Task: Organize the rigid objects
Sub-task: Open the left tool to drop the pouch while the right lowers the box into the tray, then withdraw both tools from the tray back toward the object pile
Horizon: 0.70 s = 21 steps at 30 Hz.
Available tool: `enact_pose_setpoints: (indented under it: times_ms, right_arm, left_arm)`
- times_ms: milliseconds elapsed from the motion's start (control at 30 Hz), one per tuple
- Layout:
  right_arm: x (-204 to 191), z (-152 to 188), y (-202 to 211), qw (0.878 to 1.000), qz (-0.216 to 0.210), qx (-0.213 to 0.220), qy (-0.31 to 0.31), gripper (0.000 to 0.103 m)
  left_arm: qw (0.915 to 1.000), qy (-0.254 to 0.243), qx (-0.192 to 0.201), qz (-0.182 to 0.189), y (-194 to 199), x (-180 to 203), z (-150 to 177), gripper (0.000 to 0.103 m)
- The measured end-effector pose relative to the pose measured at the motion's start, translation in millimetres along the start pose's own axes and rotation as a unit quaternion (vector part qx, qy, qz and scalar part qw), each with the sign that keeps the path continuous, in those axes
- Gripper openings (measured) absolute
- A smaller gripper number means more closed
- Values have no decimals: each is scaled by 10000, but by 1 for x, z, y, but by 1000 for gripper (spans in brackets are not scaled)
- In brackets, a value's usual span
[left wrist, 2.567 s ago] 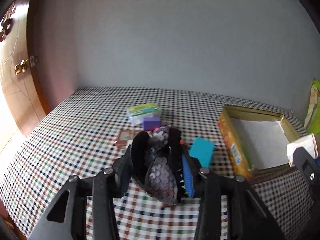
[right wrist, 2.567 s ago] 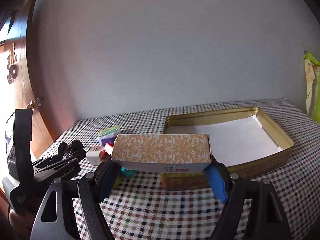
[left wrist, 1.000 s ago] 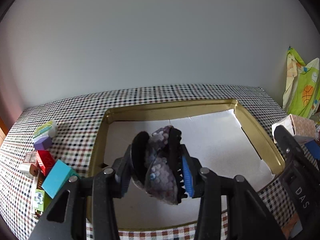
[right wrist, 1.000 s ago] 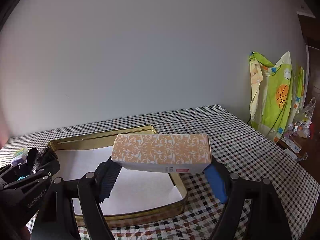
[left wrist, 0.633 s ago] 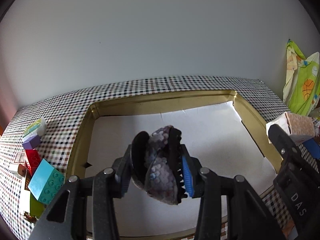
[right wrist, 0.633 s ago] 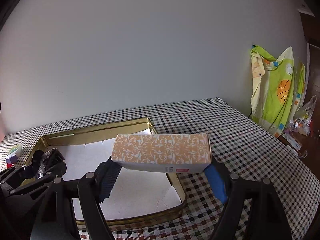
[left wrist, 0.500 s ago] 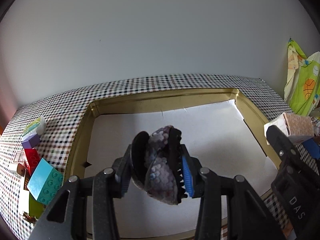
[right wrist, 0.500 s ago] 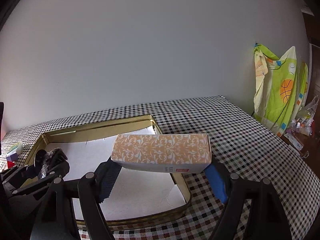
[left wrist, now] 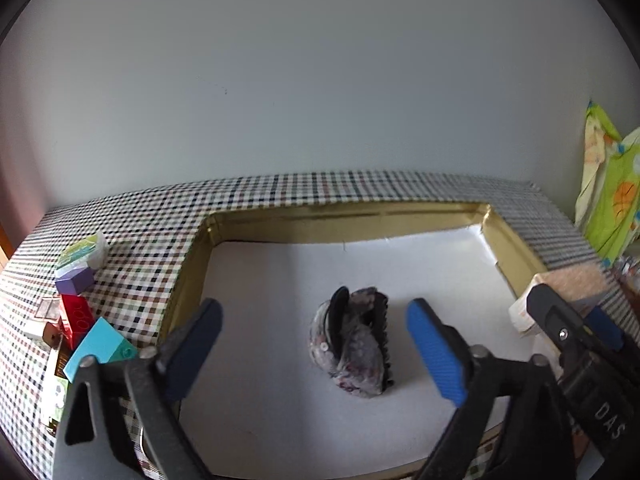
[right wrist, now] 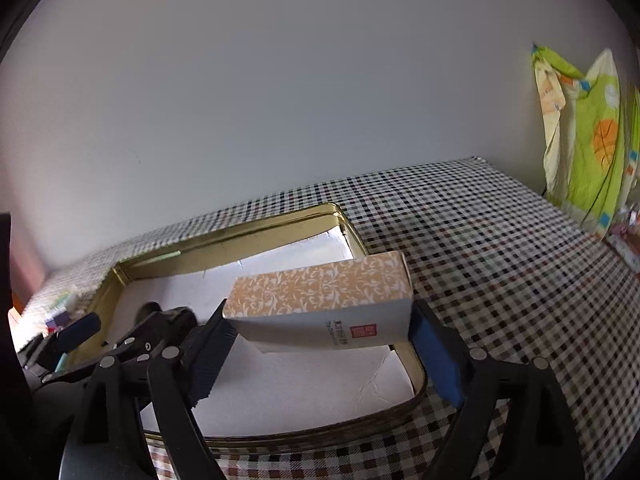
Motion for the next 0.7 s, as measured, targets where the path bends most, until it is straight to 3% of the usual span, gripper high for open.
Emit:
enact_pose_setpoints:
  times_ms: [200, 300, 433, 567, 700]
  right_arm:
    - [2, -15, 29, 9966, -281, 715, -310, 92]
    - [2, -25, 50, 9918, -87, 1256, -212, 92]
    - [1, -32, 71, 9823, 504, 1802, 96, 92]
    - [-4, -35, 86, 9729, 632, 2206, 264, 91]
    - [-9, -31, 84, 9729, 688, 2178, 354, 91]
  left_arm:
    - [9994, -143, 320, -83, 15, -1, -4, 102]
    - [9994, -117, 314, -98, 20, -6, -4, 102]
    - [9997, -45, 250, -44, 27, -16, -2, 102]
    - [9987, -146, 427, -248, 42, -27, -3, 102]
    - [9973, -269, 516, -457, 48, -38, -2, 102]
Point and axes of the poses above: each gripper's, at about its wrist camera, not at the fingertips, and y roughly against the way its jaws point, x to its right, z to its underside, the point moved 9 cm from there along -y, roughly the way its jaws point, and after that the axes turned 1 degree about x, right-handed, at the moved point
